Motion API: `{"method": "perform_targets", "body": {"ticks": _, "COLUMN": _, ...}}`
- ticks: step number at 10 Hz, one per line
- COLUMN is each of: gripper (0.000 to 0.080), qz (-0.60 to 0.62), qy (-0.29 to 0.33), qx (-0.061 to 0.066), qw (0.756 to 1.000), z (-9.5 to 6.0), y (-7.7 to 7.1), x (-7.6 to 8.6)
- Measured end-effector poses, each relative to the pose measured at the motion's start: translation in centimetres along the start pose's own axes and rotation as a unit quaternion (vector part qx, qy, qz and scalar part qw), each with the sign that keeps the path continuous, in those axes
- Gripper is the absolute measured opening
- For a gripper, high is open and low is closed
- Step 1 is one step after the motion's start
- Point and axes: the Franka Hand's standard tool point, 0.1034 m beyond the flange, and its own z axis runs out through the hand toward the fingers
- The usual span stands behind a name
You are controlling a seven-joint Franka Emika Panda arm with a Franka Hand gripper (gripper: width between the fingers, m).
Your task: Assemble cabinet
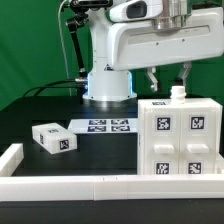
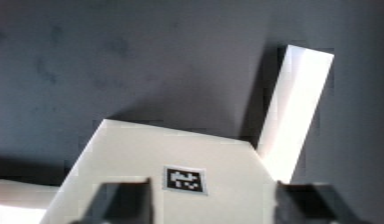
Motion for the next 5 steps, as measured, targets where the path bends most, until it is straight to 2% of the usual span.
{"method": "perform_targets", "body": {"ticks": 1, "gripper": 0.0445, "qz": -0.002, "qy": -0.003, "qx": -0.002, "qw": 1.000, "z": 1.1, "y": 0.1, "x": -1.5}}
{"method": "perform_targets", "body": {"ticks": 2, "gripper": 0.0629, "qz": -0.008, "qy": -0.009, "qx": -0.004, "qw": 1.000, "z": 2.0, "y": 0.6, "x": -3.4}}
{"method": "perform_targets", "body": {"ticks": 3, "gripper": 0.0741, "qz": -0.026, "qy": -0.008, "qx": -0.007, "qw": 1.000, "z": 2.5, "y": 2.0, "x": -5.4}}
{"method": "perform_targets", "body": {"ticks": 4, "gripper": 0.0741, "qz": -0.047, "qy": -0.009, "qx": -0.010, "qw": 0.999, "z": 3.1, "y": 3.6, "x": -7.1}}
{"method": "perform_targets", "body": {"ticks": 5, "gripper": 0.0788, "qz": -0.070, "qy": -0.009, "qx": -0.013, "qw": 0.997, "z": 3.7, "y": 5.9, "x": -8.8}}
